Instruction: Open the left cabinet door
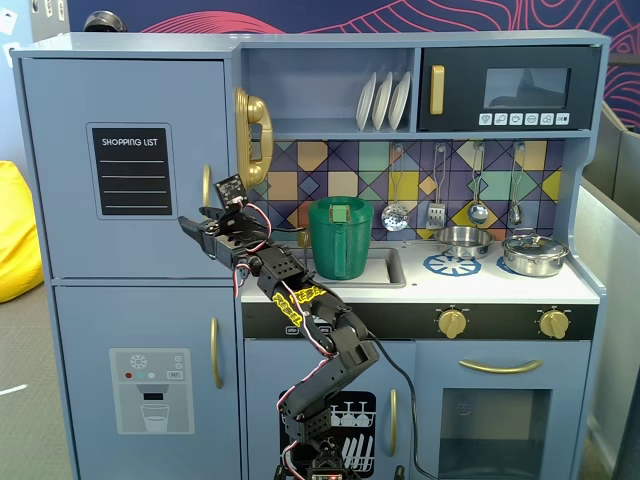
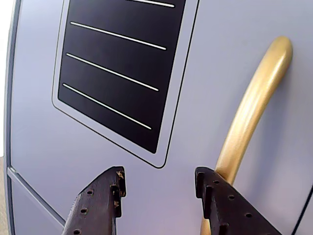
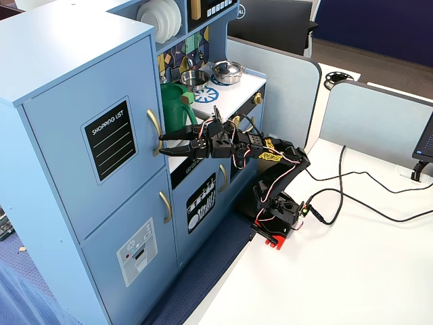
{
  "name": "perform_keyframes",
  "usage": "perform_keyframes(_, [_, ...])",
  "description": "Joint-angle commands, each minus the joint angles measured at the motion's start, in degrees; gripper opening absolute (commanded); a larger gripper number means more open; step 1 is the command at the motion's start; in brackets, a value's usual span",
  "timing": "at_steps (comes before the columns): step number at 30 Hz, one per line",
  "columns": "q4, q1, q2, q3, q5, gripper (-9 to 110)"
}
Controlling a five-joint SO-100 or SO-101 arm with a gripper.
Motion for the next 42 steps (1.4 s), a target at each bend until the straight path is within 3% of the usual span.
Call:
perform_keyframes(1, [-1.9,2.5,0.3,-3.7,1.1,10])
perform_keyframes(13, [1.8,4.6,7.7,-0.3,1.3,9])
perform_keyframes(25, [-4.8,1.7,-0.1,-0.5,1.9,9])
perform_keyframes(35, [-9.1,-6.3,-2.2,0.4,-2.6,8])
perform_keyframes(42, [-10.8,-16.1,0.7,3.3,-11.8,8])
